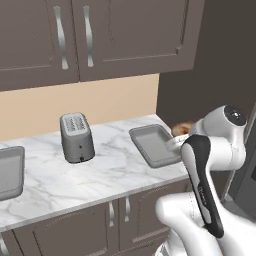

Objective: Place one mushroom and one chicken drumstick in each tupperware on the nearby counter, to pack two identical lunches.

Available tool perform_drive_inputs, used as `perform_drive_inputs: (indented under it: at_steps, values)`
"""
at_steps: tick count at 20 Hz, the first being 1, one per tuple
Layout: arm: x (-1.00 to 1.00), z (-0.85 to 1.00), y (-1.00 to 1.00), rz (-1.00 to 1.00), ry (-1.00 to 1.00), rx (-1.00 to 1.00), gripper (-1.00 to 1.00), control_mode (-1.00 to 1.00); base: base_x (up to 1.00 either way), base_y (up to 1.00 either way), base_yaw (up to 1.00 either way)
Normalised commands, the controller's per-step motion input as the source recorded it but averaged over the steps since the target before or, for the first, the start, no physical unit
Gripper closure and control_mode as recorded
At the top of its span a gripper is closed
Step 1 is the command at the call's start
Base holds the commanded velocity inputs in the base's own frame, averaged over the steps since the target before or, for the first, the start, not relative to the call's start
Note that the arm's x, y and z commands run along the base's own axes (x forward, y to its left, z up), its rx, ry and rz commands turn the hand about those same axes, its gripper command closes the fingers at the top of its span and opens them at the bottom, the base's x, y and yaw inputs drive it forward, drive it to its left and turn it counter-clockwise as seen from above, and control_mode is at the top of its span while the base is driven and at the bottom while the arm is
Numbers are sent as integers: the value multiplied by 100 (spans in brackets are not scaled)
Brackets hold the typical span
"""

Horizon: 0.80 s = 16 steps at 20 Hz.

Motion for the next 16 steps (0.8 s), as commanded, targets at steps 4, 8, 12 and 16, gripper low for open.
perform_drive_inputs:
  at_steps: [4,8,12,16]
  values:
    - [55,-49,27,-5,1,0,100,-100,0,0,0]
    - [57,-44,4,-1,1,0,100,-100,0,0,0]
    - [63,-38,0,0,2,0,100,-100,0,0,0]
    - [66,-28,0,0,9,0,100,-100,0,0,0]
